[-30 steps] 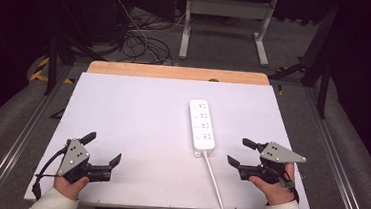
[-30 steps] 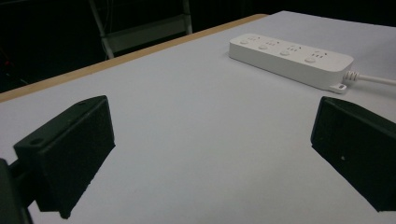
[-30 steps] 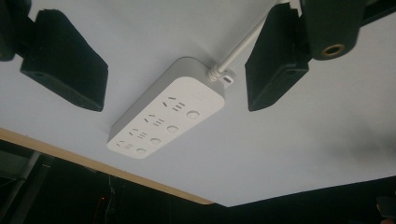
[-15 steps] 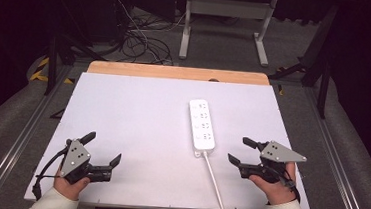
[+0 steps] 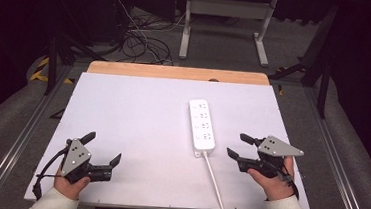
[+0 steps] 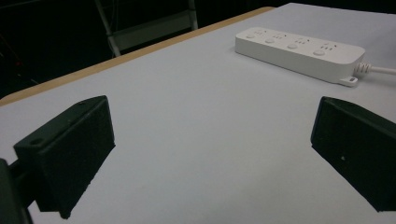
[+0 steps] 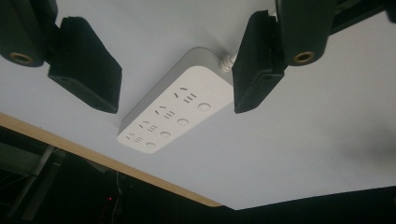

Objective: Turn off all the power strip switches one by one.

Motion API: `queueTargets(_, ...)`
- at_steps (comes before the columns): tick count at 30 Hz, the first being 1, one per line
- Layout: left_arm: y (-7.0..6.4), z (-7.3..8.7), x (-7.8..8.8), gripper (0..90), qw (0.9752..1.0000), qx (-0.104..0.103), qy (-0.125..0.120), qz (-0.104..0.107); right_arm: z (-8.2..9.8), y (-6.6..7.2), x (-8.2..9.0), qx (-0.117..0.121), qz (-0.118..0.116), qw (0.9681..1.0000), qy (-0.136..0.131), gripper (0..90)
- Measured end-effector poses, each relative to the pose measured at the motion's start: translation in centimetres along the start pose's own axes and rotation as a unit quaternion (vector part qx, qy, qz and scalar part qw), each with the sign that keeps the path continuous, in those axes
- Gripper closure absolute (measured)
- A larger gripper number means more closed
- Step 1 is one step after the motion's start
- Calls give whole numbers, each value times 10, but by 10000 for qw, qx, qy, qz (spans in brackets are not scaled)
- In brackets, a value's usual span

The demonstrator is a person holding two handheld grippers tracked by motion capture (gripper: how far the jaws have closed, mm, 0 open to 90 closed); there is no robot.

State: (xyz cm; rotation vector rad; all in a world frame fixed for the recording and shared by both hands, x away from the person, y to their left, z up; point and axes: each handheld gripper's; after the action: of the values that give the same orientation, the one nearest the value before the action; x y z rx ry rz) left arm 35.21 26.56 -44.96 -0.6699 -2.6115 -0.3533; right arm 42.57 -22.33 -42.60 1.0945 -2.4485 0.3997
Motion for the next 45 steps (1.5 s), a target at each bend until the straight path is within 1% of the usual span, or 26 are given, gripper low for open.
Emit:
queueTargets(2,0,0,0,2,10000,4,-6,-1,-1,-1,-1,29,-8,10000,-7,340)
queueTargets(3,0,0,0,2,10000,-4,-5,-1,-4,-1,-3,6,-28,10000,8,341)
queueTargets(6,0,0,0,2,10000,-79,12,-1,-11,-2,-8,39,-69,10000,-17,345)
queueTargets(10,0,0,0,2,10000,-50,6,-1,-21,0,-17,90,-136,9999,-17,345)
queueTargets(11,0,0,0,2,10000,-69,20,-5,-23,0,-19,108,-153,9998,-11,345)
queueTargets(14,0,0,0,2,10000,-82,28,0,-27,1,-26,129,-196,9997,8,345)
queueTargets(17,0,0,0,2,10000,-96,15,7,-30,2,-32,98,-274,9996,-19,344)
queueTargets(18,0,0,0,2,10000,-73,18,11,-31,2,-33,97,-288,9995,-23,344)
queueTargets(20,0,0,0,2,9999,-102,23,5,-35,3,-38,127,-294,9995,-17,342)
queueTargets(21,-1,0,0,2,10000,-67,15,5,-36,3,-40,126,-302,9995,2,342)
queueTargets(29,0,0,0,2,9999,-103,16,-14,-45,7,-60,201,-427,9988,108,342)
queueTargets(40,0,0,0,2,9999,-102,5,2,-54,11,-82,272,-505,9982,162,348)
queueTargets(43,0,0,0,2,9999,-117,1,-2,-55,11,-85,304,-467,9983,189,356)
queueTargets(45,0,0,0,2,9999,-119,-1,-3,-55,11,-86,307,-453,9982,224,381)
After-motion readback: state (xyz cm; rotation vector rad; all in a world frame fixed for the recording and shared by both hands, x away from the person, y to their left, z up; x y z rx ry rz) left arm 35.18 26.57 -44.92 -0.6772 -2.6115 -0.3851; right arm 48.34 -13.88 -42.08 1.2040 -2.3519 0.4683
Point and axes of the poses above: each handheld gripper's, and its own axes: x roughly backward along the jaws, z roughly out of its underside, y roughly to its left, and after that the axes turned 8 degrees about y, right-handed
